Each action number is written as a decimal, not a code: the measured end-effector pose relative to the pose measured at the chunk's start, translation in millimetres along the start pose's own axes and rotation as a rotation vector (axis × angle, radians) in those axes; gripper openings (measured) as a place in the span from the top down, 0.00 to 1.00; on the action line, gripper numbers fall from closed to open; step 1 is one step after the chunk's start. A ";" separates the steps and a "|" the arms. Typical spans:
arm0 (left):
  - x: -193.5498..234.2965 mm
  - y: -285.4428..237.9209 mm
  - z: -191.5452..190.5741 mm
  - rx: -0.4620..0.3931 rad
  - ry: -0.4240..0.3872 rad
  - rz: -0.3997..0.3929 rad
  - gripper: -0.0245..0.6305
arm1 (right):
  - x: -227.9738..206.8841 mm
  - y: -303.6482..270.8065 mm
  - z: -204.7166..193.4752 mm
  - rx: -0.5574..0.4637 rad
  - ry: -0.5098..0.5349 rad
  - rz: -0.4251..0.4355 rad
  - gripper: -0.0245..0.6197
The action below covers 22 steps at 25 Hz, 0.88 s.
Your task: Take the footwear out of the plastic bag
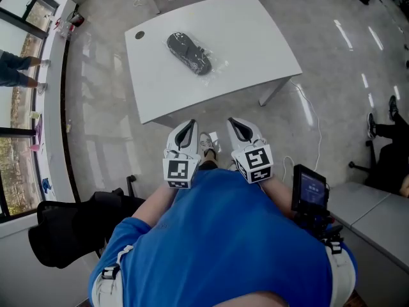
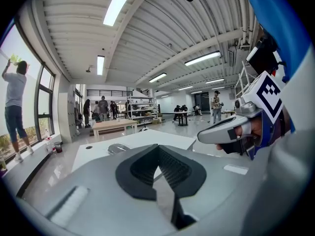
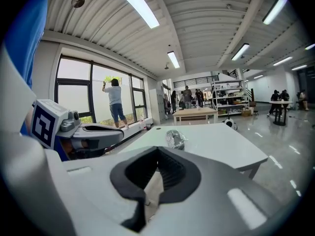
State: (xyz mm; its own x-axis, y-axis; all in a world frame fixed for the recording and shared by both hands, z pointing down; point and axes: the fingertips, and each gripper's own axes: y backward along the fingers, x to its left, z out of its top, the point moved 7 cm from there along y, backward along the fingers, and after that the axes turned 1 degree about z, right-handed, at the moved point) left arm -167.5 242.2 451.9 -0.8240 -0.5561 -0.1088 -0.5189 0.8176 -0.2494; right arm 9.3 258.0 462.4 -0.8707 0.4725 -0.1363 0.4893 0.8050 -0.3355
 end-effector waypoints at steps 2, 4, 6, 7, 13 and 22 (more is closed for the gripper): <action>12.6 -18.4 -1.5 -0.006 0.009 -0.004 0.95 | -10.1 -19.4 1.7 0.015 -0.009 0.001 0.96; 27.4 -32.5 2.1 -0.013 0.015 -0.012 0.95 | -15.9 -36.7 8.3 0.029 -0.025 -0.001 0.96; 43.1 -44.7 7.4 -0.019 0.018 -0.021 0.95 | -19.5 -52.5 16.2 0.046 -0.039 -0.009 0.96; 50.8 -50.2 10.5 -0.021 0.019 -0.026 0.95 | -20.8 -60.0 20.5 0.054 -0.046 -0.013 0.96; 98.9 -93.7 11.0 -0.023 0.018 -0.067 0.95 | -38.0 -121.2 32.8 0.099 -0.094 -0.041 0.96; 138.3 -122.7 6.0 0.011 -0.004 -0.138 0.95 | -53.9 -165.8 32.9 0.177 -0.172 -0.112 0.96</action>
State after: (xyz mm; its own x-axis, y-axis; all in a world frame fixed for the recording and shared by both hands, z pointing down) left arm -216.5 64.1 461.7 -0.7441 -0.6637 -0.0761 -0.6247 0.7316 -0.2730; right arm -26.5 87.3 494.7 -0.9217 0.3044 -0.2404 0.3869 0.7661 -0.5132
